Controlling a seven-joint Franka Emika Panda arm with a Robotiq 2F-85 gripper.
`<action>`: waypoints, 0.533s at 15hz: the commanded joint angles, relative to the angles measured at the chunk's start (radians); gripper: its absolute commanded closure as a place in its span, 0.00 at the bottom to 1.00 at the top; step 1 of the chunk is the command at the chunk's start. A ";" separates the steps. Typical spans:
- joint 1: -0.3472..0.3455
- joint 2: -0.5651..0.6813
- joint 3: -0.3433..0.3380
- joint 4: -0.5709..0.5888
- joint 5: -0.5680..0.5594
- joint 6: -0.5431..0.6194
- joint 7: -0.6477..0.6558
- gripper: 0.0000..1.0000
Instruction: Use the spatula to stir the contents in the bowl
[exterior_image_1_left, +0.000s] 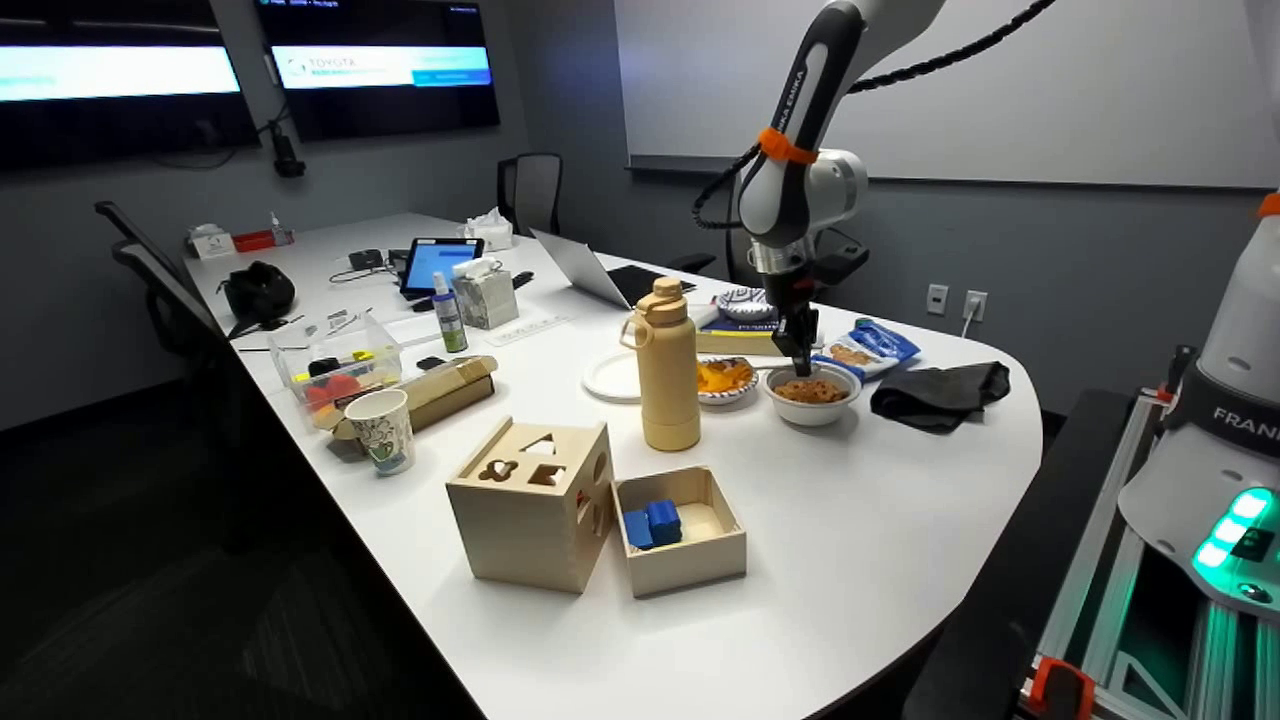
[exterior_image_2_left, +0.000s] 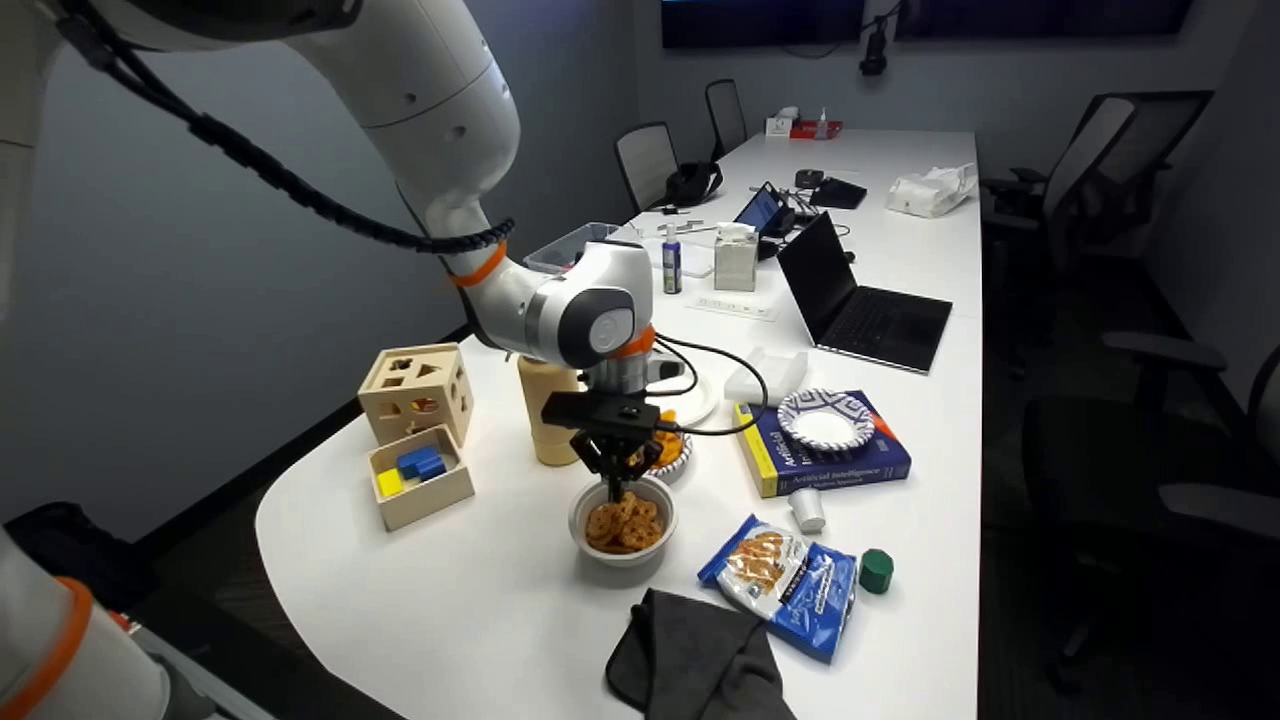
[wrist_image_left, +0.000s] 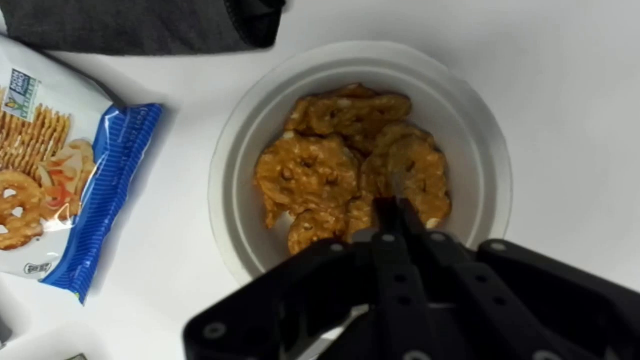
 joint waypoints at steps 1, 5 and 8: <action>-0.011 0.021 0.008 0.044 0.004 -0.035 -0.021 0.98; -0.012 0.016 0.005 0.042 0.002 -0.032 -0.018 0.57; -0.012 0.016 0.004 0.040 0.002 -0.032 -0.016 0.33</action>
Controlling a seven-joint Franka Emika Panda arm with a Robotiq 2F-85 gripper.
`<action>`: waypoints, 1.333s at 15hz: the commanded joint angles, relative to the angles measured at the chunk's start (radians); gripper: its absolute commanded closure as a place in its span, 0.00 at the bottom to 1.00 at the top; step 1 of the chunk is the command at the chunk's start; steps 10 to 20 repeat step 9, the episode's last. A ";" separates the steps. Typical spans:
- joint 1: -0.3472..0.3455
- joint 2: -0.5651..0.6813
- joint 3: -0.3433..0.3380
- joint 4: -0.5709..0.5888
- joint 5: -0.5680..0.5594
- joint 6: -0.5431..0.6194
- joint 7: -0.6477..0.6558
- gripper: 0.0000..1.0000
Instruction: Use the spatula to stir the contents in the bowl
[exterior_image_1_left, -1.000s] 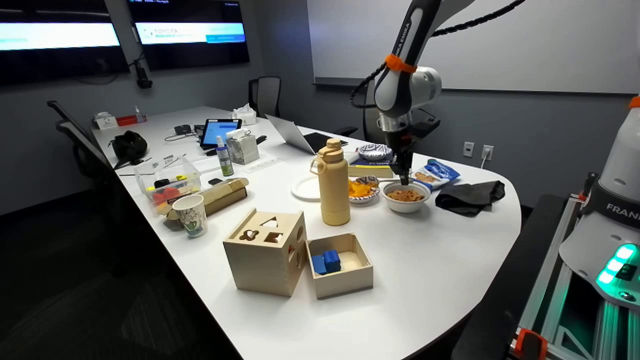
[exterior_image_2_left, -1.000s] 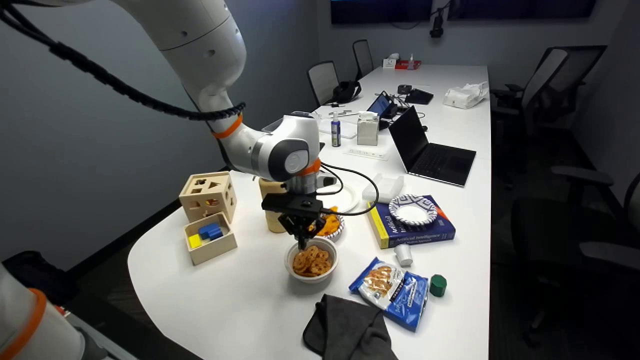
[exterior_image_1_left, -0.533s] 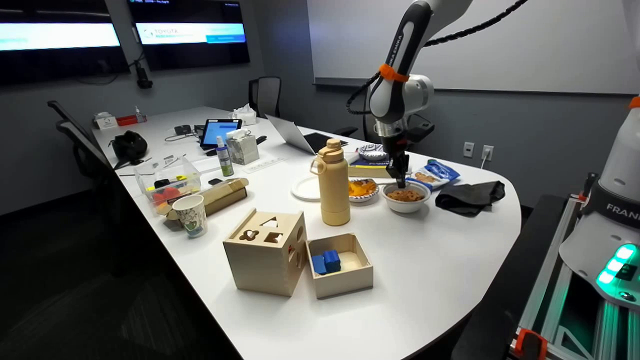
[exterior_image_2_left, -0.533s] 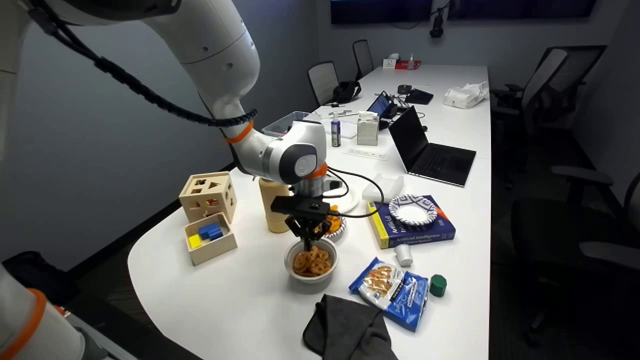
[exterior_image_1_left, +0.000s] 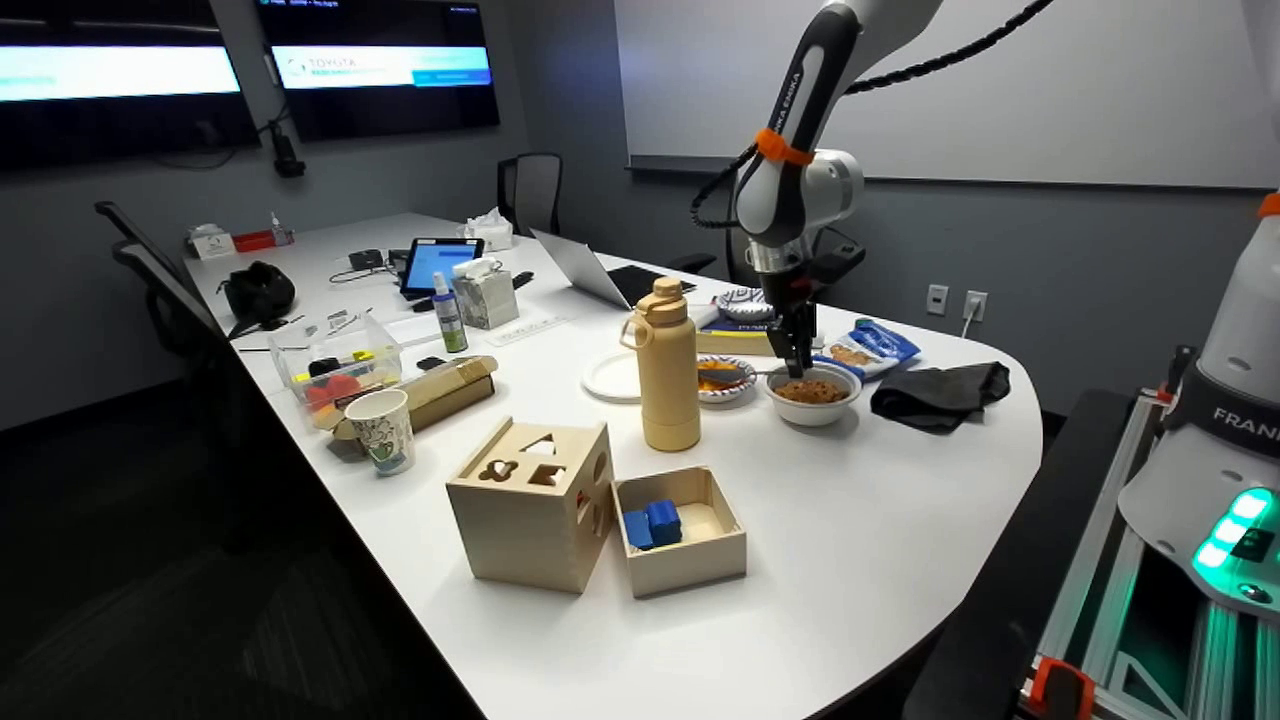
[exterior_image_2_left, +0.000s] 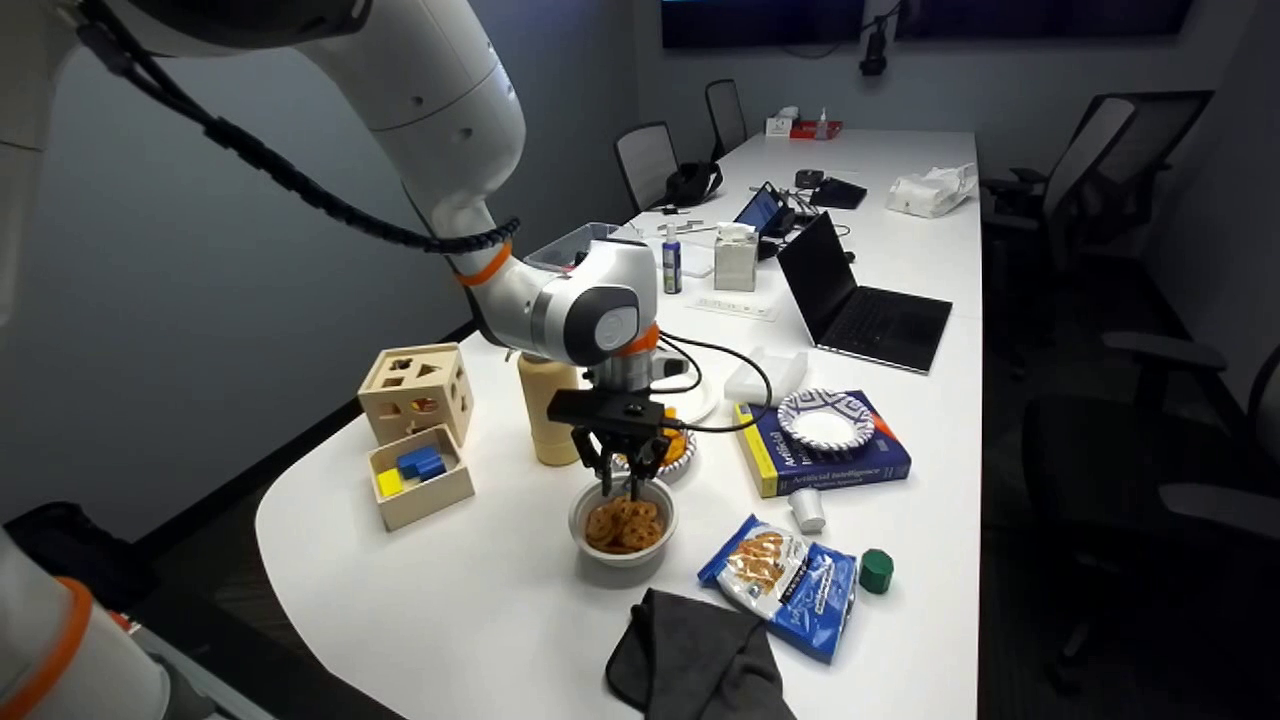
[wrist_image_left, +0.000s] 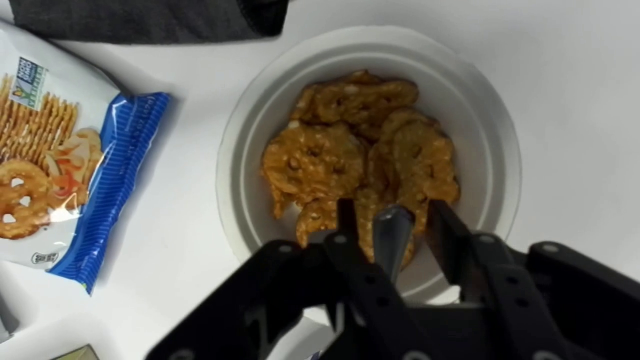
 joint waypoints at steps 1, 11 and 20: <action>-0.009 0.004 0.003 0.015 0.001 -0.025 -0.013 0.26; 0.047 -0.028 -0.041 -0.019 -0.066 -0.011 0.058 0.00; 0.047 -0.028 -0.041 -0.019 -0.066 -0.011 0.058 0.00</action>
